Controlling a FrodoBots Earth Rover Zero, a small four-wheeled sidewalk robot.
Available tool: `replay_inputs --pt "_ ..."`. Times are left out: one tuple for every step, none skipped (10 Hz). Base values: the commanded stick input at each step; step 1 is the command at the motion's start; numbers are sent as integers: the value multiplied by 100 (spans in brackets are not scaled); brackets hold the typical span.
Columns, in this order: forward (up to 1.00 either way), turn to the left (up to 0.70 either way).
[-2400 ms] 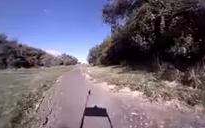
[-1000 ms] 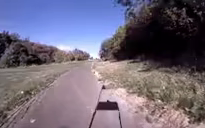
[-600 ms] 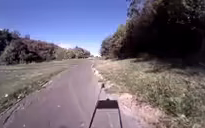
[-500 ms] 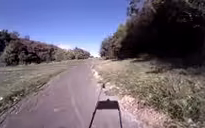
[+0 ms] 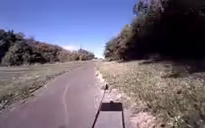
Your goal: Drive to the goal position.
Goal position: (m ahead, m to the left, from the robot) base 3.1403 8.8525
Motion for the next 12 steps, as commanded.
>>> replay_inputs --pt "100 41" --pt "100 41" --pt "100 41" --pt "100 35" --pt "100 20" --pt "100 1" --pt "100 1" --pt "100 1" --pt "100 1" --pt "100 1" --pt "100 1" --pt "100 1"
